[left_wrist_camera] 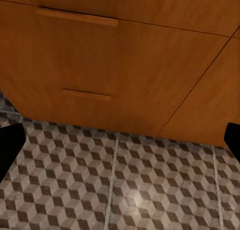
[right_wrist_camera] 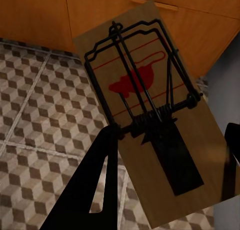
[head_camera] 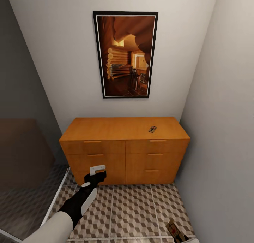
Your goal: Take the four mousetraps from the cabinet in the bathroom and place them on the bathroom floor. Make sure all four end up on the same floor surface, and ensure that at least two of them are either under or directly next to the same bathroom sink.
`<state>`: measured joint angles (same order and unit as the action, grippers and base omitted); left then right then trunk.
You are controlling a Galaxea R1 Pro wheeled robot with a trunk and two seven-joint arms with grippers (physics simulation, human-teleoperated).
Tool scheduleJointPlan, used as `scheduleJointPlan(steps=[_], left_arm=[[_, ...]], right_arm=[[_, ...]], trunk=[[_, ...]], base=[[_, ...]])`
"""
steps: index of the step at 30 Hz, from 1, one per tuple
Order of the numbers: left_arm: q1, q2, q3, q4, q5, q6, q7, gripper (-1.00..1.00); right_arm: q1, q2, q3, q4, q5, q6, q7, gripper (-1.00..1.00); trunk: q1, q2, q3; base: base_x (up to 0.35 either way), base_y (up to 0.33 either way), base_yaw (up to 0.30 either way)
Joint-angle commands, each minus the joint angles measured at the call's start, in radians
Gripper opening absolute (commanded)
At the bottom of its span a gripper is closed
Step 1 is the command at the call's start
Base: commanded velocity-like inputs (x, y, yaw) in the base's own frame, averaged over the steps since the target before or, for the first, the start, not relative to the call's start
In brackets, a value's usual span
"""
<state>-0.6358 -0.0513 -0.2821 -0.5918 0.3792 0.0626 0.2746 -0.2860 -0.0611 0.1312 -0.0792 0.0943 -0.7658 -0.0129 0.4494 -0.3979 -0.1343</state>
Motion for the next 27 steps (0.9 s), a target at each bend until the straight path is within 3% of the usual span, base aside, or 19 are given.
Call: scheduleJointPlan(steps=[1,9,11,13,17,19,20,23,27], left_arm=[[-0.001,0.001,-0.006,-0.002,0.007,0.004,0.009,1.0],[-0.001,-0.003,-0.007,-0.002,0.008,0.012,0.001,1.0],[-0.001,-0.017,-0.01,-0.002,0.007,0.052,-0.006,1.0],[-0.001,-0.03,-0.013,-0.001,0.006,0.16,-0.01,1.0],[-0.024,-0.064,-0.013,-0.034,0.006,0.455,-0.015,1.0],[-0.081,-0.096,-0.012,-0.09,0.005,0.602,-0.013,1.0],[-0.096,-0.104,-0.012,-0.106,0.005,0.641,-0.012,1.0],[-0.197,-0.123,-0.01,-0.218,0.007,0.858,-0.009,1.0],[-0.343,-0.123,-0.009,-0.271,0.008,0.945,-0.009,1.0]], right_arm=[[-0.001,0.0,-0.001,0.001,0.005,-0.003,-0.001,-1.0],[-0.001,0.0,-0.001,0.001,0.004,-0.002,-0.001,-1.0],[-0.001,0.0,-0.001,0.001,0.004,-0.002,-0.001,-1.0],[-0.001,0.0,0.0,0.001,0.005,-0.002,-0.001,-1.0],[-0.001,0.001,0.001,0.002,0.009,-0.001,-0.001,-1.0],[-0.001,0.001,0.001,0.002,0.009,-0.001,-0.001,-1.0],[-0.001,0.001,0.001,0.002,0.009,-0.001,-0.001,-1.0],[-0.001,0.0,0.001,0.002,0.008,-0.001,-0.001,-1.0],[-0.001,0.001,0.001,0.002,0.009,0.0,-0.001,-1.0]], trunk=[[0.001,-0.002,-0.002],[0.001,-0.002,-0.002],[0.001,-0.002,-0.002],[0.001,-0.002,-0.002],[0.001,-0.002,-0.002],[0.001,-0.002,-0.002],[0.001,-0.002,-0.002],[0.001,-0.002,-0.002],[0.001,-0.002,-0.002]], base=[[0.0,0.0,0.0],[0.0,0.0,0.0],[0.0,0.0,0.0],[0.0,0.0,0.0],[0.0,0.0,0.0],[0.0,0.0,0.0],[0.0,0.0,0.0],[0.0,0.0,0.0],[0.0,0.0,0.0]])
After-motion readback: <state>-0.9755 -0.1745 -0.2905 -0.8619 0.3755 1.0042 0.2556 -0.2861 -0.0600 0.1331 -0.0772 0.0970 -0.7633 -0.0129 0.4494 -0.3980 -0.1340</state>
